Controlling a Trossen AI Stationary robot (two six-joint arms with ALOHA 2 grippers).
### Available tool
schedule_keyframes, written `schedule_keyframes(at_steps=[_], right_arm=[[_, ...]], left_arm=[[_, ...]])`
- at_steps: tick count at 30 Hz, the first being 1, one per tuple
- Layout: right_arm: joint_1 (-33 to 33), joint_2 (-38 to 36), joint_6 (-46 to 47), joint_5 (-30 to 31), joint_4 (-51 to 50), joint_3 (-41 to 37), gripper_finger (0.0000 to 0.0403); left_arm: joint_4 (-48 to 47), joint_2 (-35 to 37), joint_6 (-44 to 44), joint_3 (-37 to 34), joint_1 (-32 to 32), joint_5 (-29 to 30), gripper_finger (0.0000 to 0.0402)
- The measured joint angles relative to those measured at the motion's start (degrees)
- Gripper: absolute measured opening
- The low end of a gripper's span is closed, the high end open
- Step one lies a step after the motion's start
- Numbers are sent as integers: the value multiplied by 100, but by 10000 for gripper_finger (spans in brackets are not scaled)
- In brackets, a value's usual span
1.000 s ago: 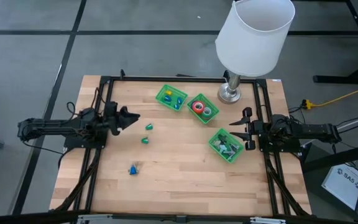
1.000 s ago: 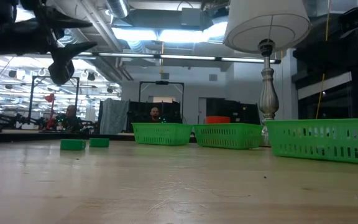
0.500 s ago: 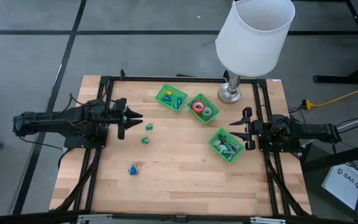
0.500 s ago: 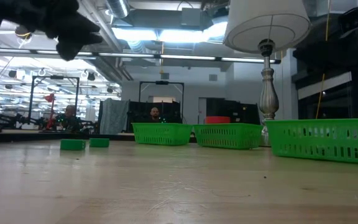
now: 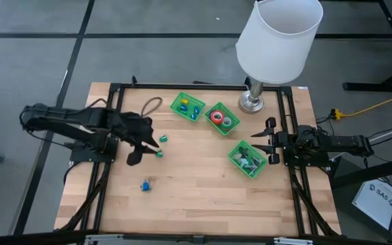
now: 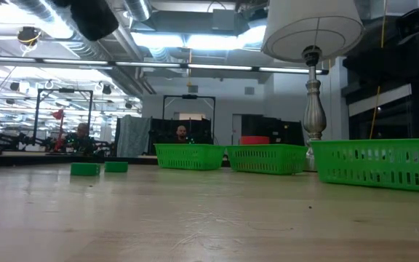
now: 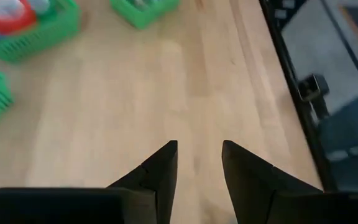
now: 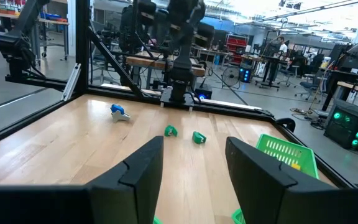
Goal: Pick and place Stapler, Stapler remover, tape
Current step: Put the blue stapler into the top basket
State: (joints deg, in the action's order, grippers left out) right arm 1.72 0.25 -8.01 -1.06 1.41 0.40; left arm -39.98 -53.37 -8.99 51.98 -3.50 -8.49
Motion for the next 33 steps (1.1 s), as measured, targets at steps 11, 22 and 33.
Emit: schedule_keyframes(at_steps=[11, 22, 33], right_arm=[[1, -1, 0, -1, 0, 0, 179], [0, 0, 0, 0, 0, 0, 179], [2, 0, 0, 0, 0, 0, 179]], left_arm=[[-1141, -1537, 531, 1542, -1497, -804, 160], [-1296, -2852, 2524, 1769, -2659, 415, 198], [-1798, -3815, 3195, 1769, -2953, 361, 181]])
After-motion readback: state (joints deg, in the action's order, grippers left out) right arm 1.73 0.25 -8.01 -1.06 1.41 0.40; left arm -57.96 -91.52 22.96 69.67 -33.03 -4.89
